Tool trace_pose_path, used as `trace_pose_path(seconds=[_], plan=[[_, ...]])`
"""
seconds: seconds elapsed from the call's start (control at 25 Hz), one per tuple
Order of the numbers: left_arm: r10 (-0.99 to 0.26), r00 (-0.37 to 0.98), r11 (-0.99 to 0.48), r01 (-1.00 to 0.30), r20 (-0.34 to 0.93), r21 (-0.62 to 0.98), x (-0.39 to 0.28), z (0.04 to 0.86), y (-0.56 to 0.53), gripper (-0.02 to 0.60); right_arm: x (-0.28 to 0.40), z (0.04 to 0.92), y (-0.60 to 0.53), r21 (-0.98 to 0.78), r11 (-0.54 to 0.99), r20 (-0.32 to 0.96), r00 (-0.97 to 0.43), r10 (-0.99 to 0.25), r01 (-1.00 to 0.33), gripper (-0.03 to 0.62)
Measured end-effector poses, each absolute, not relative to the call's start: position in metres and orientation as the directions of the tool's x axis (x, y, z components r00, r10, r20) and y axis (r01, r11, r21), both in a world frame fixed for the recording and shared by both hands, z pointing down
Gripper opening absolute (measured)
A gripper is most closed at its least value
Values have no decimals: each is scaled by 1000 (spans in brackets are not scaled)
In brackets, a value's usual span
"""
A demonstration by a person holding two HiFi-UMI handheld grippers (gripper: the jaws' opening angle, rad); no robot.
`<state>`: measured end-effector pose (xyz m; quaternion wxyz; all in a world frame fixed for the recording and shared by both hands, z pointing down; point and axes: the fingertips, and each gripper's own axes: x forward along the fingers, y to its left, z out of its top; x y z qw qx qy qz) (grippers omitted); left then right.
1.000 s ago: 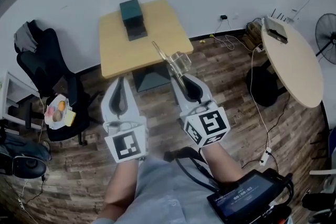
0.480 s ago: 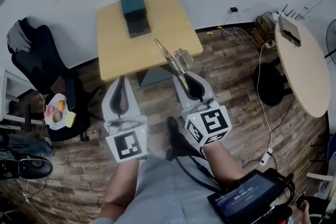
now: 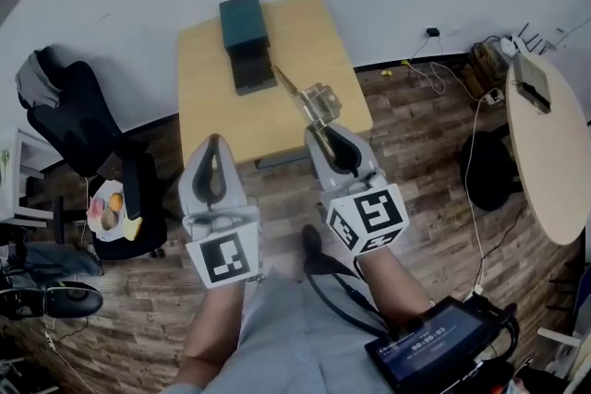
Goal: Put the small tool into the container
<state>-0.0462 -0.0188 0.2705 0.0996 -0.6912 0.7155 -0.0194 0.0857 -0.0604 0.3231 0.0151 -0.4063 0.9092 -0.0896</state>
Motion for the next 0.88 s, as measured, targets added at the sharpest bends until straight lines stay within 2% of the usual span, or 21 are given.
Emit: trace_pose_path(seconds=[0.48,0.88], plan=[[-980,-85,119,-975,-180,-185,-80,243,-90,11,38,296,-148,-162,727,-16,-735,-678,-667,71],[-982,-80,107,-982,-168,-154,-111,259,-136,11,7,316,-191,-148,724,41,-736,-676,-673,71]])
